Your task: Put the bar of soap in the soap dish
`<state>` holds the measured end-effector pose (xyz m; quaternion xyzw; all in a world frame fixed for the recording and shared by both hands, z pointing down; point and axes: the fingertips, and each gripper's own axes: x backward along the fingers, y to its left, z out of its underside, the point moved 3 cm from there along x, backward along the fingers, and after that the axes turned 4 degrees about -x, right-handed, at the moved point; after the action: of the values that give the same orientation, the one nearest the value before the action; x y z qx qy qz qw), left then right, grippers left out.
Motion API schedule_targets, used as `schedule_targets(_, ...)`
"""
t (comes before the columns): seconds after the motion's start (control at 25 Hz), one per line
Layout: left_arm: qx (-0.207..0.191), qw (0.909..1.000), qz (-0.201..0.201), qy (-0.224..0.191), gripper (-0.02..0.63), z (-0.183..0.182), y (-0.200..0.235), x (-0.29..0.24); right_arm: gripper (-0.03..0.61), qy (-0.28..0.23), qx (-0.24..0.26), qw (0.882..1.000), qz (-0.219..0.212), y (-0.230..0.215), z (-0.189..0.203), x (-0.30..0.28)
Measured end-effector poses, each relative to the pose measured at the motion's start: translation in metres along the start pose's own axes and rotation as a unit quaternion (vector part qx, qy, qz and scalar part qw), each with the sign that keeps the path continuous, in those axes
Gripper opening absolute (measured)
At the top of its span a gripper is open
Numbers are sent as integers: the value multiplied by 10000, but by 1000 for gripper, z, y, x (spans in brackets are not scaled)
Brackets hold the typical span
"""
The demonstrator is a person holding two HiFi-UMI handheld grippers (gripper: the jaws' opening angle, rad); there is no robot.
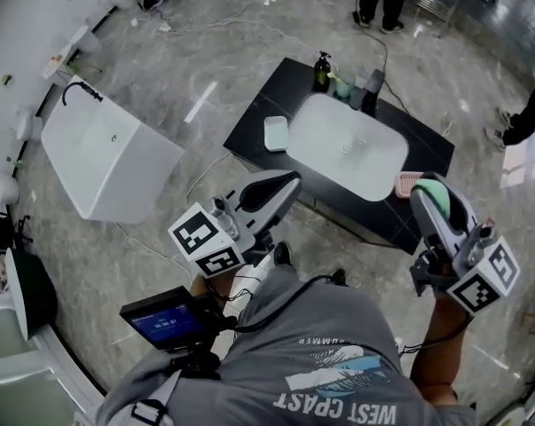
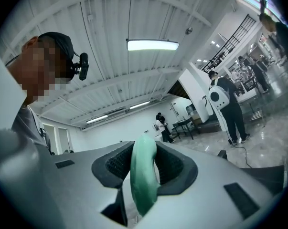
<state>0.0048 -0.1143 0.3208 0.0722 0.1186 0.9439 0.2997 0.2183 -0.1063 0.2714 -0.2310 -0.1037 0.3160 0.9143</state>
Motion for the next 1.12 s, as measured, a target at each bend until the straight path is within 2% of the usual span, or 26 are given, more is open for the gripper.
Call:
schedule_targets(0.28,56,9997,214,42,8,-21,61,26,127,-26,78,9998,160,19,1,-68)
schedule_targets(0.68,31,9993,361,91,8,-38,116,60,127,-147,140,9990,409,24,7,-127)
schedule_targets(0.88,118,9997,182,93,8,-27,135,58,127,13,-60,9994,343,4,18,-138)
schedule_targets(1.12,139,9999,-54,19,8,-34,141,37,127,-22,-131,9999,104,-20,-5,-152)
